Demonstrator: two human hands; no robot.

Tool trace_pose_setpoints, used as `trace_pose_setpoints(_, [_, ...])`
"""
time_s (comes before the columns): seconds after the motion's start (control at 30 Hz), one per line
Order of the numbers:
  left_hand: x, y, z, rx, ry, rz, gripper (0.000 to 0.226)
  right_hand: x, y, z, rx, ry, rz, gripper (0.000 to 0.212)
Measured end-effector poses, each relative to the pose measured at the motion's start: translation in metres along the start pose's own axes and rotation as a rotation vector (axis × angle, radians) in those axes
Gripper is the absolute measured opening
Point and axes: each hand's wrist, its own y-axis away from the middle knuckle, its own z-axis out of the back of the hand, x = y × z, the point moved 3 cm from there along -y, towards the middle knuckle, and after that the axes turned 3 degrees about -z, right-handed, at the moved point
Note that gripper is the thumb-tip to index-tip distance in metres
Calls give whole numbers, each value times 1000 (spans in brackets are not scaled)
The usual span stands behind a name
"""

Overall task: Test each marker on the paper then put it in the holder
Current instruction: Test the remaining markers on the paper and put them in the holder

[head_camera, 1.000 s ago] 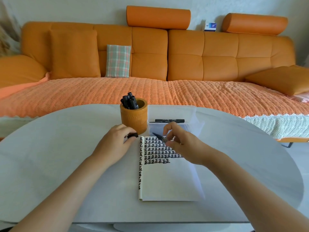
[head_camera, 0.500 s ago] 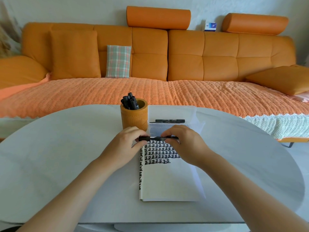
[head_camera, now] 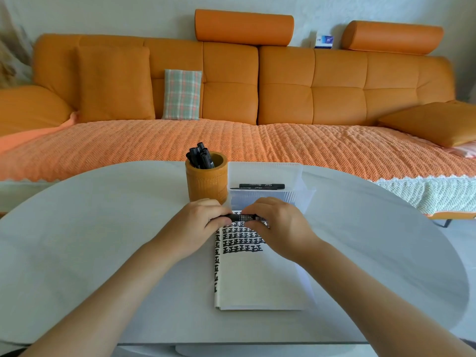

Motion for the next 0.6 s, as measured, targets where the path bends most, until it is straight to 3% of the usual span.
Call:
trace_pose_setpoints(0.17, [-7, -3, 4, -87, -14, -69, 15, 6, -4, 3, -8, -12, -21, 18])
trace_pose_setpoints(0.47, [-2, -19, 14, -37, -46, -146, 14, 3, -6, -8, 121, -55, -154, 20])
trace_pose_setpoints(0.6, [10, -26, 26, -185, -51, -105, 27, 1, -16, -6, 57, -138, -204, 21])
